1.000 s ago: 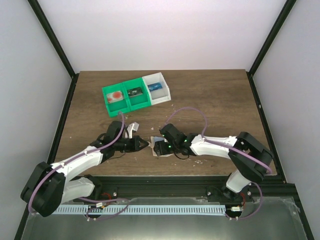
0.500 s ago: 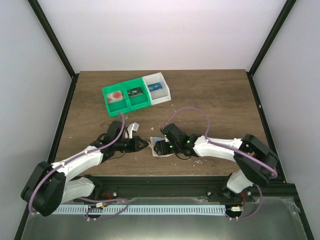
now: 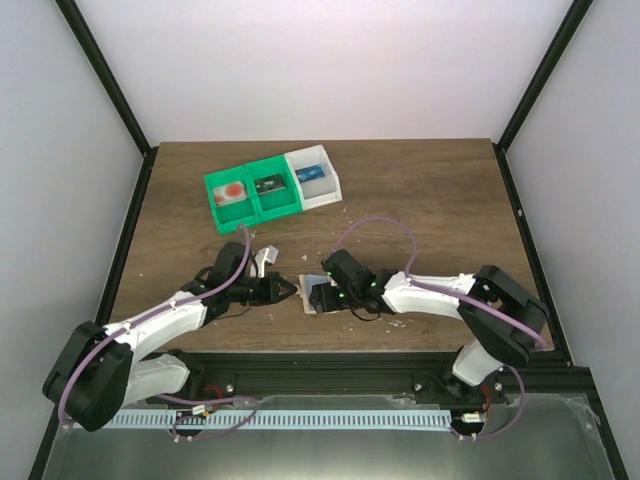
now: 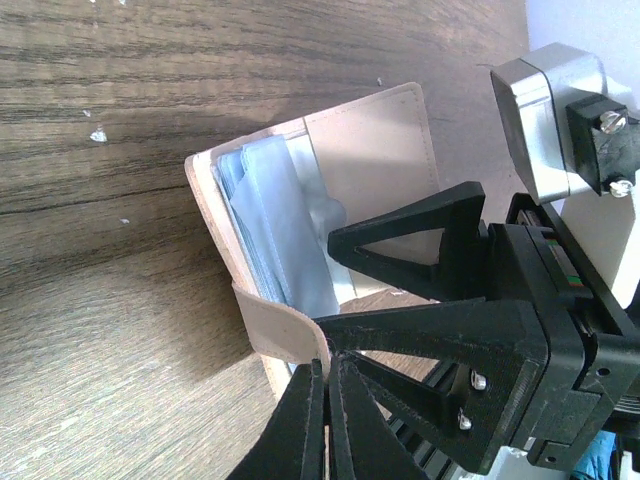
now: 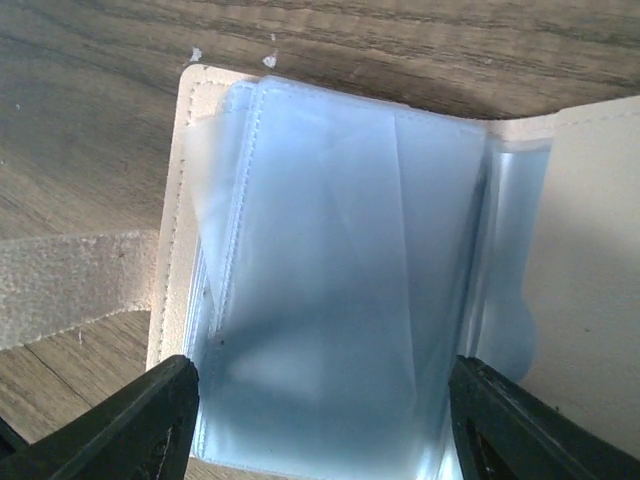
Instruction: Take the credit cards out of the card holder
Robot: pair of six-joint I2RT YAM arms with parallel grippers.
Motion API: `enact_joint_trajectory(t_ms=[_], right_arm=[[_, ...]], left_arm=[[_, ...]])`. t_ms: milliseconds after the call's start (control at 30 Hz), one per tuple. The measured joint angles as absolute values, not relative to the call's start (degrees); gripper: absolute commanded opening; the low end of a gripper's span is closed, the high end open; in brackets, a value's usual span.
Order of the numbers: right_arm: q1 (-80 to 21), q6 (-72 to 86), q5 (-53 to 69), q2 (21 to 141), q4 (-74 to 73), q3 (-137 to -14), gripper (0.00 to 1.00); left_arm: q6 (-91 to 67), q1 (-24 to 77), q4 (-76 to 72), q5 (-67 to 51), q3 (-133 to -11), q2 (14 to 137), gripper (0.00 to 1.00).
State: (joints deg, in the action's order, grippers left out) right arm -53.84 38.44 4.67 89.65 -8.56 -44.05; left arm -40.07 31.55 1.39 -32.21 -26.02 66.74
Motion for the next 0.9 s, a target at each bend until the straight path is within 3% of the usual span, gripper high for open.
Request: enact_joint_trajectory(t_ms=[267, 900], right_arm=[[-53.8, 38.7, 2.7, 89.9, -8.6, -43.7, 0.56], [-53.8, 39.8, -10.2, 85.1, -17.4, -41.9, 0.53]], left_arm=[[-39.9, 31.6, 1.7, -32.2, -26.0, 66.9, 0.0], [-38.8, 31.6, 2.2, -32.1, -26.0, 67.0, 0.0]])
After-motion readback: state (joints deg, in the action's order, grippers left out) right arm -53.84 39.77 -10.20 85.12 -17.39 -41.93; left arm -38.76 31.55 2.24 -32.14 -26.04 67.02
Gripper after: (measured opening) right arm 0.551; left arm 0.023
